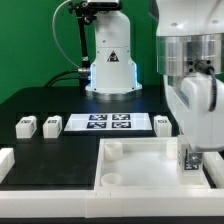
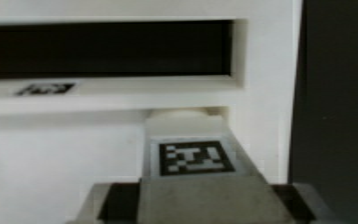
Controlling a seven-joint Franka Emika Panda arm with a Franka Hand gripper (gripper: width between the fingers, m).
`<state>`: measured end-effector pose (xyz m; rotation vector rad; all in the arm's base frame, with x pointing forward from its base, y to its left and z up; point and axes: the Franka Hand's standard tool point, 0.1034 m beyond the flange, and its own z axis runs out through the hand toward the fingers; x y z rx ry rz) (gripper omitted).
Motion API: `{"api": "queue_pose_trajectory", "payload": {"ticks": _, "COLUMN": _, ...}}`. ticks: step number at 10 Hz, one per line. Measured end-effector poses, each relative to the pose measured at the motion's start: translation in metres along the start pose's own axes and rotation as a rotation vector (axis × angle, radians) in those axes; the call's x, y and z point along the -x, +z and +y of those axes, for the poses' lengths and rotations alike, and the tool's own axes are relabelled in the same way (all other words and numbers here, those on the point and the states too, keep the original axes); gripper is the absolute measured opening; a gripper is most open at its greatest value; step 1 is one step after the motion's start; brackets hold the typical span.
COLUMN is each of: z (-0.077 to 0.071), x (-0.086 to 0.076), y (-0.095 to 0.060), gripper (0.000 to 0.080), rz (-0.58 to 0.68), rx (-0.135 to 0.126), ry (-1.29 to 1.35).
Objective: Assemble one leg
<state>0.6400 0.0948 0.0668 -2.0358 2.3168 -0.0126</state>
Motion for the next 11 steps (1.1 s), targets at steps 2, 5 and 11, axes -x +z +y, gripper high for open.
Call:
{"api": "queue_pose_trajectory", "payload": {"ticks": 2, "z": 0.006, "x": 0.005, "y": 0.005, "gripper": 0.0297, "rz": 0.005, "rx": 0.019, "ry": 0.242}}
{"api": "queue_pose_trajectory", "payload": {"ticks": 5, "z": 0.007, "x": 0.005, "y": 0.006, "gripper": 0.0305, "rz": 0.006, "rx": 0.02, "ry": 0.26}}
{"api": "queue_pose_trajectory", "payload": {"ticks": 11, "z": 0.006, "x": 0.014, "y": 0.003, "gripper": 0.0648, "rz": -0.002, "rx": 0.02, "ry": 0.261}}
